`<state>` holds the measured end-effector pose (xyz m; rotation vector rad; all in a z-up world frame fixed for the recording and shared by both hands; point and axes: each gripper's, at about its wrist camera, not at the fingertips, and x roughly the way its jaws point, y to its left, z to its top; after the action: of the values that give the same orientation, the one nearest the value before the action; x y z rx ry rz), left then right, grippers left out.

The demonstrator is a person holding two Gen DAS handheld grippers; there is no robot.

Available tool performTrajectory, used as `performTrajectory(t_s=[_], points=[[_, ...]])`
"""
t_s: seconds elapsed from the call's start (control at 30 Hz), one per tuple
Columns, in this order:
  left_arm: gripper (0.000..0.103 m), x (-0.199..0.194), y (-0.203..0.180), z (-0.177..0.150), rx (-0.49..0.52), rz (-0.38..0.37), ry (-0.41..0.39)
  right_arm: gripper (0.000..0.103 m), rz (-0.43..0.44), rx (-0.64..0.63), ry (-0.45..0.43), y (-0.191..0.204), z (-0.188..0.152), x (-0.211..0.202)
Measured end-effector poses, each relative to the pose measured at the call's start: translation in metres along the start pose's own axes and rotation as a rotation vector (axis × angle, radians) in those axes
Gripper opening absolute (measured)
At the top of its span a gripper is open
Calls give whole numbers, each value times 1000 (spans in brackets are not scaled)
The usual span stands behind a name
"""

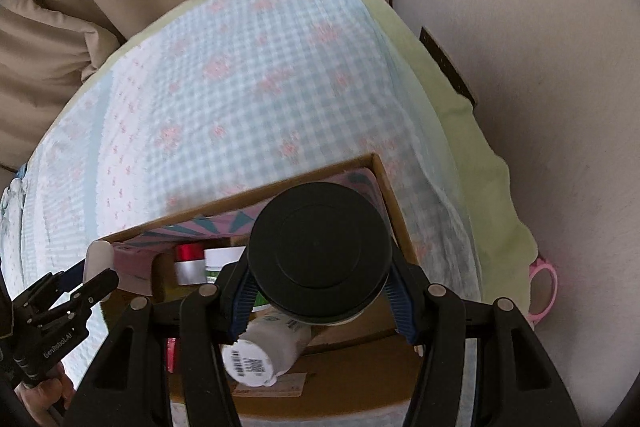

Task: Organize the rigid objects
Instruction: 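Carry the earbud case and black-lidded jar over the cardboard box, then lower both items into the box and open both tools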

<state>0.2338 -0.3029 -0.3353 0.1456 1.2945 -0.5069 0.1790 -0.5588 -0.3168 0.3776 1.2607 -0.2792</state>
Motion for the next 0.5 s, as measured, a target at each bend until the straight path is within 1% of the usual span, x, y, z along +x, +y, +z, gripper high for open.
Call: performTrajectory(t_s=[0.17, 0.23, 0.27, 0.3, 0.33, 0.37, 0.4, 0.43, 0.47, 0.5], points=[[46, 10, -1, -3, 1, -7, 21, 53, 15, 47, 13, -10, -1, 9], [46, 11, -1, -3, -6, -10, 25, 53, 42, 73, 20, -14, 0, 12], [46, 12, -2, -3, -9, -6, 26, 58, 51, 85, 25, -15, 1, 14], [47, 11, -2, -3, -10, -7, 24, 71, 59, 95, 28, -15, 1, 15], [56, 11, -3, -4, -8, -12, 24, 77, 84, 102, 26, -15, 1, 15], [85, 11, -3, -3, -5, -10, 26, 88, 100, 106, 23, -14, 1, 15], [102, 10, -4, -3, 1, 4, 31, 95, 111, 109, 16, -14, 1, 14], [103, 9, -5, -4, 9, 16, 29, 99, 123, 109, 11, -12, 1, 12], [103, 8, -6, -5, 13, 13, 26, 103, 110, 98, 10, -9, 1, 11], [103, 6, -5, -7, 13, 5, 24, 103, 89, 83, 6, -7, 0, 9]])
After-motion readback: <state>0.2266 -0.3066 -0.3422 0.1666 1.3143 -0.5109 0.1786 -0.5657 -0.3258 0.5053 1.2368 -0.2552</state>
